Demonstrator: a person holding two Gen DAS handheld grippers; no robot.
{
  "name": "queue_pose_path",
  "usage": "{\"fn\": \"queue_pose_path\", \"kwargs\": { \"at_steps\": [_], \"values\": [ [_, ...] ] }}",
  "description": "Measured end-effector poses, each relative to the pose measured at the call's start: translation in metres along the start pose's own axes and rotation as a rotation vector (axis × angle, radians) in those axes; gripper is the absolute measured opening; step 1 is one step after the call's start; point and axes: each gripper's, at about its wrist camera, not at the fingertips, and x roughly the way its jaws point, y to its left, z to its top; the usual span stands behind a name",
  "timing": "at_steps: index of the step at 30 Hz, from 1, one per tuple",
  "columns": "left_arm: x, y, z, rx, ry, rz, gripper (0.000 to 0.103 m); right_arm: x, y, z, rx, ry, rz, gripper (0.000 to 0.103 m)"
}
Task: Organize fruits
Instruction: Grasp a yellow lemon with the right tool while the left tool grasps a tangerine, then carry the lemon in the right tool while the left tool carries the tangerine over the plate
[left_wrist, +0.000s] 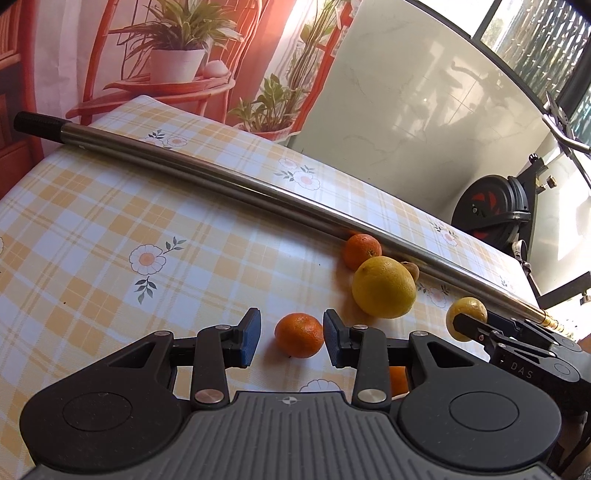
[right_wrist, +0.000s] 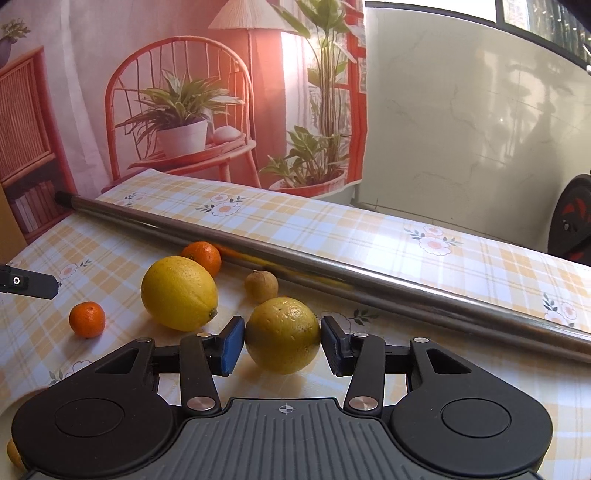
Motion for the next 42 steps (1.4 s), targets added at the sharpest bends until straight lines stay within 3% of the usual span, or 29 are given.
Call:
{"fn": "queue_pose_path", "kwargs": {
  "at_steps": [5,10,17,24,34,42],
  "values": [
    [0.018,0.004,0.000,-0.067,0.041,-0.029,0.039,-0.033,-0.010,-0.020,0.057,-0.047,-0.029,0.042],
    [0.027,-0.001,0.000,-0.063,0.045,-0.011,0.039,-0.062,-0.019,-0.041,0.162,-0.093,-0.041,0.042],
    [0.038,0.000,0.000,-0.086,0.076,-0.007,0.039,-0.085,-0.009,-0.060,0.144,-0.122,-0.072,0.042],
    [0.036,-0.006,-0.005,-0.027,0.053,0.011,0.035,-0.098,0.006,-0.071,0.114,-0.122,-0.077,0.042],
    [-0.013,-0.016,-0.020,0.080,-0.012,-0.050,0.035,-0.118,0.020,-0.074,0.124,-0.128,-0.053,0.042],
    [-0.061,-0.026,-0.058,0.225,0.011,-0.123,0.035,-0.138,0.036,-0.080,0.119,-0.139,-0.030,0.042]
  ]
}}
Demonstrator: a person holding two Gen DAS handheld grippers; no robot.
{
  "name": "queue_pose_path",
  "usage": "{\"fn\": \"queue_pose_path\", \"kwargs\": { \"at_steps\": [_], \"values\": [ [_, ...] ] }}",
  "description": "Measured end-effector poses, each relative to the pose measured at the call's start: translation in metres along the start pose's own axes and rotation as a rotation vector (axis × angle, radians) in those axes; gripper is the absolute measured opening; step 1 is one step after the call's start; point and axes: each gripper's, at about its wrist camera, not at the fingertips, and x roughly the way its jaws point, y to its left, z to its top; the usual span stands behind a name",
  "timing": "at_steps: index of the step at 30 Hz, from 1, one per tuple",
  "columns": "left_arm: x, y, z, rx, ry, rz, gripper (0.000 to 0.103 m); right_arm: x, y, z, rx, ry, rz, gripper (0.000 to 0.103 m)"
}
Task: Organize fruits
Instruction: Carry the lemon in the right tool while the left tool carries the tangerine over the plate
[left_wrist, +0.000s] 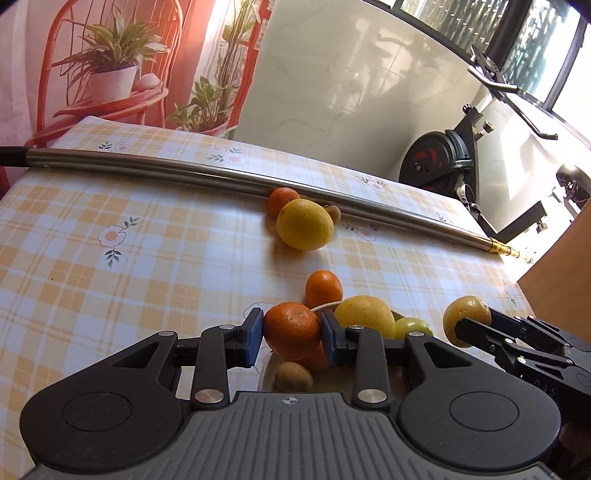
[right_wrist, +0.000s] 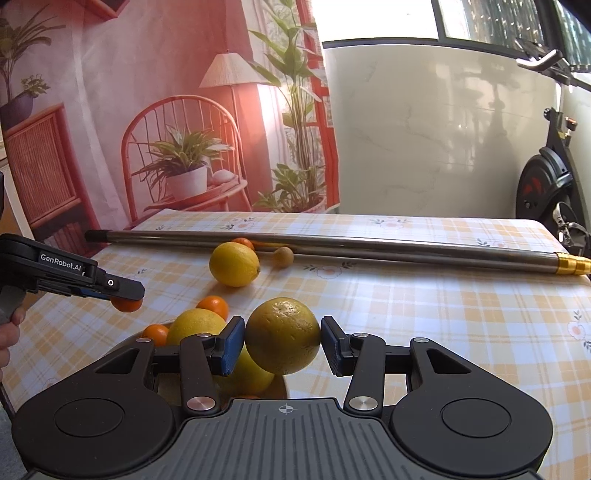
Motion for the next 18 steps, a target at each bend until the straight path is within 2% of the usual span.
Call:
{"fn": "queue_pose_path", "kwargs": {
  "at_steps": [3,9,12,18],
  "values": [
    [-0.009,-0.009,-0.016,0.043,0.023,-0.018,0.035,-0.007,0.004,-0.004,0.011,0.004,0.015,0.042],
    [-0.016,-0.034,-0.043,0.197,0.053,-0.007,0.035,-0.015,0.013,-0.014,0.023,0.021,0.044,0.042],
    [-0.014,-0.041,-0.051,0.222,0.071,-0.024,0.035,-0.018,0.018,-0.017,0.017,0.026,0.054,0.042],
    [-0.010,-0.040,-0.060,0.232,0.107,0.012,0.035,-0.022,0.022,-0.020,0.012,0.034,0.065,0.042]
  ]
}}
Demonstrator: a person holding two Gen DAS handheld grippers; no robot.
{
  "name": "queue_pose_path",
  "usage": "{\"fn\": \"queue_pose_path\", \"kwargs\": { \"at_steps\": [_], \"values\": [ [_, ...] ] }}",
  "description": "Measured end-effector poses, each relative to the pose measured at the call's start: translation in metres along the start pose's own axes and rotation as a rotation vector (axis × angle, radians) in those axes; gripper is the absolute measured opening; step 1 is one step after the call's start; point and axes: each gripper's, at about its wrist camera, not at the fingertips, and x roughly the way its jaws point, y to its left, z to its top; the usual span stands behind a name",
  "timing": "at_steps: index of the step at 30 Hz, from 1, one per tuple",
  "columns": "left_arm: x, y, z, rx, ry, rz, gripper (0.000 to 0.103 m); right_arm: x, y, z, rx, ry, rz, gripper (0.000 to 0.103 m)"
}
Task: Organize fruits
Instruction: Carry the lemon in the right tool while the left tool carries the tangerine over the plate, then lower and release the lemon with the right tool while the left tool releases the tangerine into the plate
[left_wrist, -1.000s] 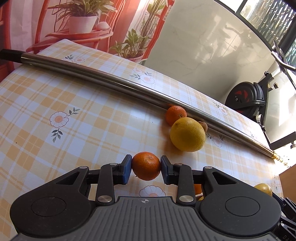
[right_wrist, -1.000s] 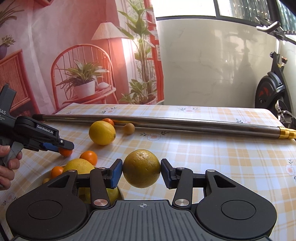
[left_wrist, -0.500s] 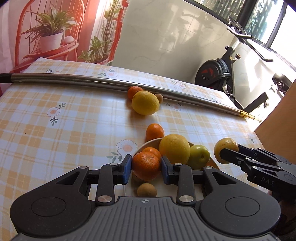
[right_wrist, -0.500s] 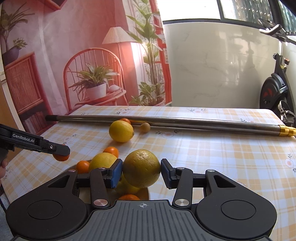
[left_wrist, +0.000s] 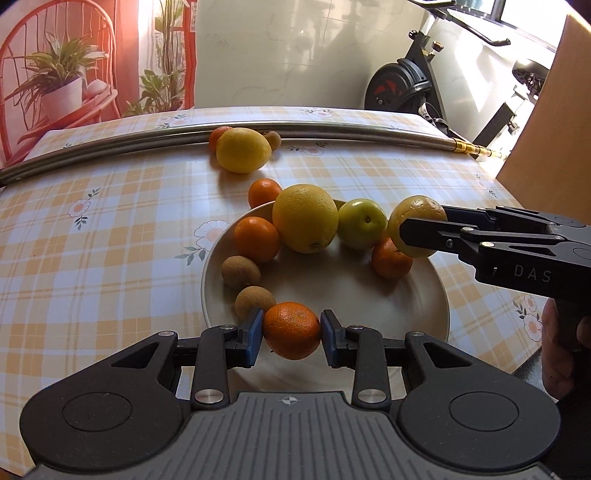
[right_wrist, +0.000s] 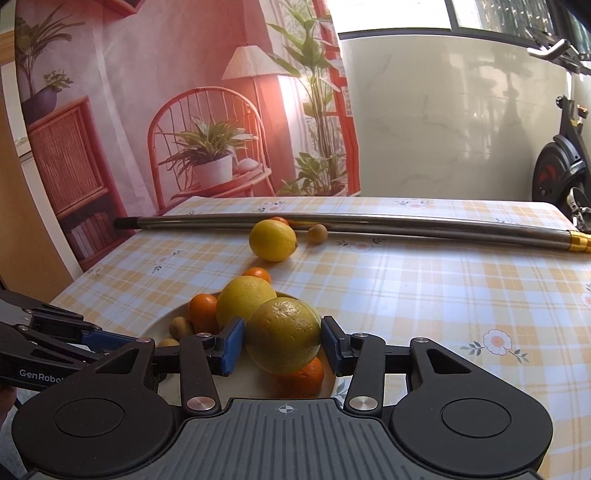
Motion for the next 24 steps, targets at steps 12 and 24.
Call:
{"fn": "queue_pose_path", "kwargs": {
  "at_steps": [12,24],
  "values": [
    [0.008,-0.001,-0.006,0.007,0.014,0.051,0.036,0.008,0.003,-0.006,0.002,0.043,0.032,0.042],
    [0.000,0.007,-0.007,-0.067,-0.028,0.047,0.038,0.023,0.021,0.002,-0.078,0.076,0.116,0.042]
  ]
}}
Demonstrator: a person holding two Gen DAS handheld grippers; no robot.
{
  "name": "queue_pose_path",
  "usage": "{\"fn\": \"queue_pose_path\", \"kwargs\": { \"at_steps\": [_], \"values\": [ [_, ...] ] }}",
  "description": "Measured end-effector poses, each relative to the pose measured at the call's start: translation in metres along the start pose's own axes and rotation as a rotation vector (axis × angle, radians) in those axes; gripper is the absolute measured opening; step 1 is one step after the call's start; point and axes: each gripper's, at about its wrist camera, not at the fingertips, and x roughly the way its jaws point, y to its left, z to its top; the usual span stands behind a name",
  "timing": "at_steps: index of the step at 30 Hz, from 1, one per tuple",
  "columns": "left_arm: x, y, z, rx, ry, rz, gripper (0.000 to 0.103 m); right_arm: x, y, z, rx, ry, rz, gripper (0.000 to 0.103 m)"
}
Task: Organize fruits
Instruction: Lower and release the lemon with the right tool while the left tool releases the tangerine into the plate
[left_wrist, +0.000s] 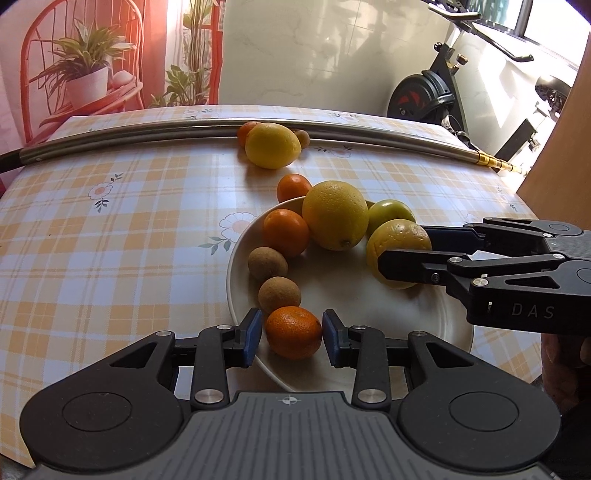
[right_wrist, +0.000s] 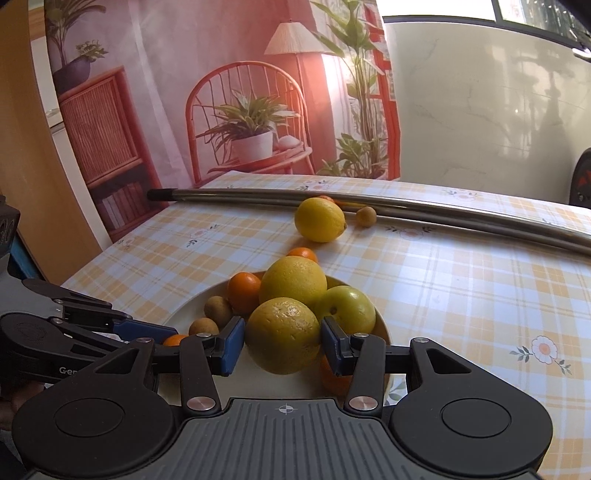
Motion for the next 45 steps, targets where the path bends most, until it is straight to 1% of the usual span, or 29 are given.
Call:
{"fn": "queue_pose_path", "kwargs": {
  "at_steps": [6,8,12,14,18,21,22,24,26,29,30,33,37,45],
  "values": [
    [-0.009,0.008,0.001,-0.052,-0.040,-0.002,0.038,0.018,0.009,0.002,-0.044,0.062,0.075,0.042],
    [-0.010,0.012,0.002,-0.069,-0.042,0.023,0.038,0.024,0.012,0.002,-0.059,0.074,0.090,0.042],
    [-0.010,0.020,0.003,-0.113,-0.047,0.024,0.038,0.035,0.011,0.003,-0.056,0.093,0.092,0.042],
    [-0.009,0.021,0.003,-0.117,-0.049,0.035,0.038,0.038,0.012,0.003,-0.053,0.094,0.107,0.042],
    [-0.009,0.025,0.003,-0.134,-0.052,0.047,0.038,0.042,0.016,0.005,-0.076,0.097,0.109,0.042],
    [-0.009,0.028,0.003,-0.147,-0.055,0.054,0.038,0.044,0.016,0.007,-0.061,0.109,0.125,0.043],
    [-0.009,0.029,0.003,-0.152,-0.056,0.055,0.038,0.043,0.016,0.007,-0.050,0.117,0.131,0.047],
    [-0.009,0.030,0.003,-0.160,-0.057,0.058,0.038,0.040,0.017,0.007,-0.046,0.115,0.138,0.050],
    [-0.008,0.030,0.003,-0.164,-0.057,0.059,0.038,0.035,0.017,0.005,-0.045,0.112,0.131,0.049],
    [-0.007,0.030,0.002,-0.169,-0.057,0.063,0.038,0.030,0.013,0.002,-0.024,0.119,0.115,0.047],
    [-0.006,0.030,0.001,-0.172,-0.057,0.067,0.038,0.029,0.010,0.002,-0.010,0.118,0.114,0.042],
    [-0.005,0.029,0.000,-0.183,-0.055,0.079,0.038,0.026,0.004,-0.002,0.022,0.118,0.117,0.038],
    [-0.007,0.031,-0.001,-0.198,-0.063,0.092,0.038,0.027,0.007,-0.004,0.005,0.128,0.134,0.031],
    [-0.007,0.033,-0.001,-0.218,-0.069,0.102,0.038,0.034,0.007,-0.001,0.007,0.118,0.152,0.029]
  ]
}}
